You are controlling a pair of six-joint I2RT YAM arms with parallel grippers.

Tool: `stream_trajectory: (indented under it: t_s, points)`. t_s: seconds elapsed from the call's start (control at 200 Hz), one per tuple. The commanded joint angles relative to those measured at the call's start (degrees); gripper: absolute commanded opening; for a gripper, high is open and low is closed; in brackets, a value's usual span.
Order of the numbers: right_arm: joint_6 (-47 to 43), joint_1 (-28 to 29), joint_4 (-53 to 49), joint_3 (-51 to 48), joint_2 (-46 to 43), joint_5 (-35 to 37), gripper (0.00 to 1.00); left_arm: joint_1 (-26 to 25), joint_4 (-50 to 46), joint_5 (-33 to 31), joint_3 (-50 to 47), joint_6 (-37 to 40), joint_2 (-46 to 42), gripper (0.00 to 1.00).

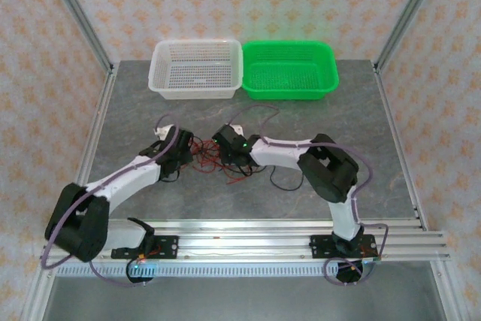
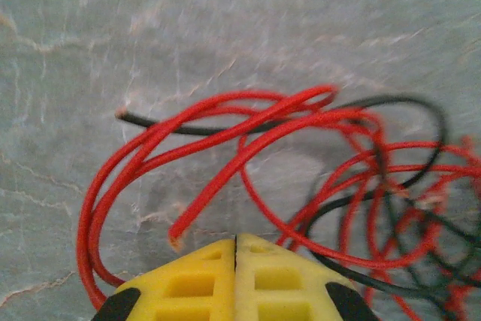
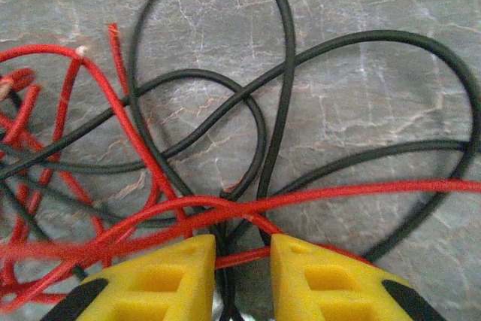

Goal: Untangle the cables

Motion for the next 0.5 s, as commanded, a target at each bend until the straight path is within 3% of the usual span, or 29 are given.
stream_trajectory:
  t_s: [0.0,0.195,0.315,0.495]
  points:
    - [0.9,0.1,-3.6,2.6,3.2,3.1,0.25,1.2,6.8,-5.2,-0.9,-1.8,1.8,0.00]
    - [1.4,-0.8,-11.0,1.7,5.8,14.3,0.25,5.7,10.3,-9.5,-4.8,-2.9,3.6,0.00]
    - [2.1,-3.1,-11.4,-4.5,3.0,18.0,0.25,8.5,10.7,-11.3,-6.4,-4.3,4.0,0.00]
    - [3.0,-8.2,-10.9,-14.9,-4.0,22.0,0.25,12.5,13.0,-8.7,-7.4,-4.1,3.3,0.00]
